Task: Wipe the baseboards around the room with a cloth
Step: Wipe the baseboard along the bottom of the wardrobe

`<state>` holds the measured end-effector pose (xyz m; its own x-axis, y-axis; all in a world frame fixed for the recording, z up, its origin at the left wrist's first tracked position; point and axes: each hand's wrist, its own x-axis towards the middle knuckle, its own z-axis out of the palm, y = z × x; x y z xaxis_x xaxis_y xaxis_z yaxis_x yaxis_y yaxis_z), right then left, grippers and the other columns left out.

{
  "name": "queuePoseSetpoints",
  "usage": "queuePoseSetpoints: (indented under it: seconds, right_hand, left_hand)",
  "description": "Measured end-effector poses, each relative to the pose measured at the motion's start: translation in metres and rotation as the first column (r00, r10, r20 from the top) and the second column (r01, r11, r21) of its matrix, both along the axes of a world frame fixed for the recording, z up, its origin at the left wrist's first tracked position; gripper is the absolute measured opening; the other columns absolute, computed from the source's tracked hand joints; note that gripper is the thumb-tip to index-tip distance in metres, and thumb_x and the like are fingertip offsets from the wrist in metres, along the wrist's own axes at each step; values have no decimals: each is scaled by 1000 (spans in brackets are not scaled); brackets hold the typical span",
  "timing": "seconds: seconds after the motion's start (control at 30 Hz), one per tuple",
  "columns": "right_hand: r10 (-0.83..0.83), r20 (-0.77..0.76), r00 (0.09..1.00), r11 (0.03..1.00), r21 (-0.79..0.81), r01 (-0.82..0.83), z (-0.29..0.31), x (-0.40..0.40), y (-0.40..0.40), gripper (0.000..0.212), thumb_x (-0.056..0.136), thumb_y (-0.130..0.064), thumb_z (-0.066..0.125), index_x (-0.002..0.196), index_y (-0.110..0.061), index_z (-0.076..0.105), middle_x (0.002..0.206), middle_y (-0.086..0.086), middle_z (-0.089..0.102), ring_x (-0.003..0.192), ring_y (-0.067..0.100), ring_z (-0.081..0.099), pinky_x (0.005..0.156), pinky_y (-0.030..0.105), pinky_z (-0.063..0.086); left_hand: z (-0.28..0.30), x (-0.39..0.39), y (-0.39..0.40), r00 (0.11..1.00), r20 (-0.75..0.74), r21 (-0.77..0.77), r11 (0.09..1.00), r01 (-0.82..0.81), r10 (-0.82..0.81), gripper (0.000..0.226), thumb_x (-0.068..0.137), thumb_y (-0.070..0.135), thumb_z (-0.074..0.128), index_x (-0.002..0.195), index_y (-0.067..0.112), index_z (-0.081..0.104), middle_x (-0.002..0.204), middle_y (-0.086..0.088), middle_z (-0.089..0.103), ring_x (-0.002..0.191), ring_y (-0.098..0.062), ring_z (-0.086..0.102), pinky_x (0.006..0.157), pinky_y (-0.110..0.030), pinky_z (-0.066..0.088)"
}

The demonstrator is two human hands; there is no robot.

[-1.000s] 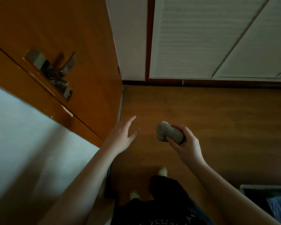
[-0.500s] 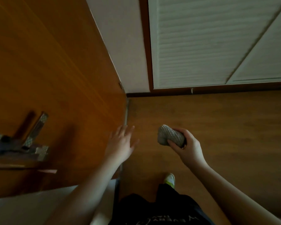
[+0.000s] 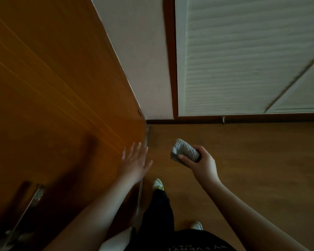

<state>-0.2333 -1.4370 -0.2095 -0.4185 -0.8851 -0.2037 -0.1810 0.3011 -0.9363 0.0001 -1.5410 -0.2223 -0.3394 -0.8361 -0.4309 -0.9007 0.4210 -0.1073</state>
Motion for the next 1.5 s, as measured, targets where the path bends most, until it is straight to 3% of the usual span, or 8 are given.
queuePoseSetpoints:
  seconds: [0.13, 0.4, 0.6, 0.77, 0.87, 1.0, 1.23, 1.5]
  right_hand:
    - [5, -110, 994, 1000, 26, -2, -12, -2, -53, 41, 69, -39, 86, 93, -45, 54, 91, -18, 64, 89, -15, 58, 62, 5, 47]
    - [-42, -146, 988, 994, 98, 56, -46, -11, -150, 36, 75, -31, 83, 101, -33, 59, 92, -14, 65, 87, -9, 60, 64, 8, 48]
    - [-61, -137, 989, 989, 126, 78, -65, -34, -209, 37, 80, -40, 76, 114, -33, 62, 100, -18, 65, 92, -10, 59, 69, 8, 48]
    - [-114, -149, 982, 975, 172, 139, -106, -57, -267, 44, 69, -57, 78, 104, -35, 64, 93, -17, 66, 86, -3, 62, 71, 17, 51]
    - [-67, -162, 985, 971, 219, 101, -142, -74, -299, 41, 67, -55, 82, 97, -37, 61, 86, -20, 64, 81, -6, 61, 63, 9, 45]
    - [12, -205, 979, 965, 259, 42, -186, -94, -324, 40, 70, -47, 83, 101, -34, 62, 87, -20, 62, 82, -4, 59, 67, 17, 49]
    - [76, -472, 878, 993, 120, -22, -311, -91, -362, 43, 72, -30, 82, 107, -11, 66, 94, -2, 61, 81, 11, 58, 66, 21, 46]
    - [135, -556, 820, 991, 85, -105, -501, -54, -425, 43, 81, -32, 78, 118, -14, 66, 105, 4, 65, 93, 20, 55, 85, 33, 39]
  left_hand:
    - [-38, -14, -55, 1000, -18, 64, 998, -5, 6, 68, 98, 64, 5, 157, 32, -6, 166, -3, -12, 151, -27, -17, 113, -48, -18]
    - [-97, -24, -171, 994, -47, 78, 991, 106, -103, 64, 102, 59, 16, 158, 29, 12, 167, -6, 9, 153, -28, -1, 118, -50, -11]
    - [-120, -30, -231, 988, -60, 54, 987, 149, -146, 65, 102, 56, 23, 157, 35, -3, 167, -6, 5, 153, -29, -2, 119, -50, -7]
    - [-156, -55, -267, 986, -70, 71, 985, 157, -152, 66, 102, 53, 30, 157, 34, -1, 167, -6, 4, 153, -29, -2, 119, -50, -4]
    - [-192, -77, -289, 983, -62, 124, 976, 179, -172, 66, 102, 54, 30, 158, 34, 1, 167, -4, 6, 153, -28, -2, 118, -48, -10]
    - [-248, -85, -310, 988, -50, 217, 964, 151, -143, 66, 102, 55, 32, 158, 34, 5, 166, -3, 14, 153, -28, 5, 121, -48, -6]
    - [-386, -61, -357, 988, -39, 209, 966, 154, -150, 65, 99, 62, 15, 157, 35, 3, 166, -2, 13, 153, -26, 4, 121, -48, -4]
    - [-549, -33, -379, 993, -31, 240, 964, 118, -114, 87, 93, 74, 20, 152, 28, -24, 163, -3, -23, 151, -26, -18, 118, -44, -12]
